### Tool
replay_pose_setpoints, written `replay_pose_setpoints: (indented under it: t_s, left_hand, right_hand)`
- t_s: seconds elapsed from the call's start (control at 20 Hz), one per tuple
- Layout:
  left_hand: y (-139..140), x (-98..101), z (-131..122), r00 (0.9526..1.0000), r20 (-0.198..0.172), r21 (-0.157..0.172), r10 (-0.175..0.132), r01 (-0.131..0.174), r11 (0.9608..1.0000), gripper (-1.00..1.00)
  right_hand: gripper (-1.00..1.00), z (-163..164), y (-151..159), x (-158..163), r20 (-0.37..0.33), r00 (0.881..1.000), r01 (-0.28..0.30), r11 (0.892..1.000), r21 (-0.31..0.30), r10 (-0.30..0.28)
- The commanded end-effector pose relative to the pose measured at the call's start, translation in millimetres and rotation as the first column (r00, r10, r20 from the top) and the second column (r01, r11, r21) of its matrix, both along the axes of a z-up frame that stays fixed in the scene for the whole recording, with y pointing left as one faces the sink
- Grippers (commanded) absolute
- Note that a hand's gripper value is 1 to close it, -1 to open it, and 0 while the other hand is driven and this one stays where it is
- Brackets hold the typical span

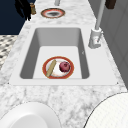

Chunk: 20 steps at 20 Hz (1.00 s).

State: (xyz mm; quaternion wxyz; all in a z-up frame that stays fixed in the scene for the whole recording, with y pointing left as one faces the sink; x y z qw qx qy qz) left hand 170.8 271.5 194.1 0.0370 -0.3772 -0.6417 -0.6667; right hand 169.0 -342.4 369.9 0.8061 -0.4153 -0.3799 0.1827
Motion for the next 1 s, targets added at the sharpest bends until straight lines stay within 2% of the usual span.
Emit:
replay_pose_setpoints:
  t_s: [0.0, 0.05, 0.25, 0.55, 0.85, 0.95]
  left_hand:
    - [0, 0.0, 0, 1.0000, 0.000, 0.000, 0.000, 0.000, 1.0000, 0.00]
    - [0, 0.0, 0, 1.0000, 0.000, 0.000, 0.000, 0.000, 1.0000, 0.00]
    - [0, 0.0, 0, 1.0000, 0.000, 0.000, 0.000, 0.000, 1.0000, 0.00]
    - [0, 0.0, 0, 1.0000, 0.000, 0.000, 0.000, 0.000, 1.0000, 0.00]
    - [0, 0.0, 0, 1.0000, 0.000, 0.000, 0.000, 0.000, 1.0000, 0.00]
    - [0, 0.0, 0, 1.0000, 0.000, 0.000, 0.000, 0.000, 1.0000, 0.00]
  right_hand:
    - [-1.00, 0, 0, -5, -0.002, 0.992, 0.124, 0.991, 0.043, -0.124]
    - [-1.00, 4, 0, -5, -0.005, 0.989, 0.145, 0.987, 0.062, -0.145]
    - [-1.00, 10, 0, -7, 0.013, 0.984, 0.172, 0.978, 0.118, -0.175]
    - [-1.00, 18, -1, -9, 0.002, 0.972, 0.230, 0.960, 0.157, -0.234]
    - [-1.00, 30, -1, -10, 0.003, 0.959, 0.277, 0.938, 0.208, -0.284]
    - [-1.00, 34, -6, -19, -0.013, 0.971, 0.235, 0.939, 0.250, -0.239]
